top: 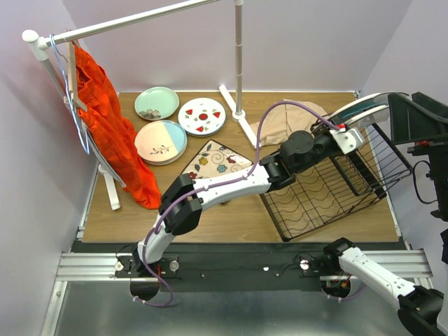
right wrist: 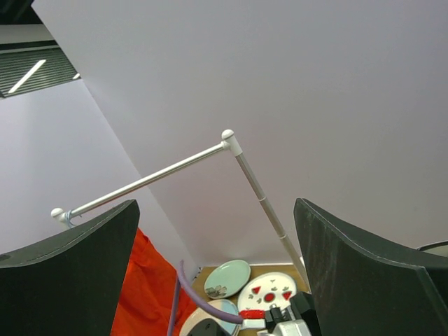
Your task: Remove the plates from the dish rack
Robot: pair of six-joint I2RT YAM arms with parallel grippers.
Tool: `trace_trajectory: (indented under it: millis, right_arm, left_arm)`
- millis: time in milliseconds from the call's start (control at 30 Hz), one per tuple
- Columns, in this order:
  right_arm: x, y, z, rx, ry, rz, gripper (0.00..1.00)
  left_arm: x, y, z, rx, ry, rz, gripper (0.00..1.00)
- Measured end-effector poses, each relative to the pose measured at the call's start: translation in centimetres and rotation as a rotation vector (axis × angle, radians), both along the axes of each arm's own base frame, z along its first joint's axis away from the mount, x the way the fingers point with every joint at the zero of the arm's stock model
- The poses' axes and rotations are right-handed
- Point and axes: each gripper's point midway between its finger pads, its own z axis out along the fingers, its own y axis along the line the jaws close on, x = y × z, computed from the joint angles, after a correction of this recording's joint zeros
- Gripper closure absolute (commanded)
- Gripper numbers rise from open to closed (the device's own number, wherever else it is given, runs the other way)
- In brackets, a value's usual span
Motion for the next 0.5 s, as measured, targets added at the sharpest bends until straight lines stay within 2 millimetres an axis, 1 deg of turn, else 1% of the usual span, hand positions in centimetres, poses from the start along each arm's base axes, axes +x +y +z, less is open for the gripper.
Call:
trace_trajectory:
  millis: [100,133,300,367,467,500]
  right_arm:
    - [-0.14,-0.07,0.02,0.001,-0.003,0.0,0.0]
    - [-0.18,-0.09,0.03,0.002,-0.003,0.0,0.0]
    - [-0.13,-0.07,-0.02,0.001,-0.002,0.0,0.0]
    - [-0.1,-0.05,-0.05,0.001,-0.001,0.0,0.0]
    - [-0.01,-0.01,-0.15,-0.001,0.002,0.0,0.0]
    - [0.03,0.01,-0.19,-0.001,0.003,0.0,0.0]
  left_arm:
    - [0.38,-0.62,-0.59,0.012,0.001,0.008,0.52]
    - [0.54,-0.69,-0.76,0.015,-0.002,0.015,0.53]
    - [0.77,-0.59,-0.5,0.012,-0.007,0.029,0.64]
    - [0.85,-0.52,-0.44,0.011,-0.008,0.034,0.65]
    - [1.01,-0.41,-0.37,0.01,-0.01,0.044,0.74]
    - [1.08,-0.35,-0.36,0.011,-0.011,0.05,0.81]
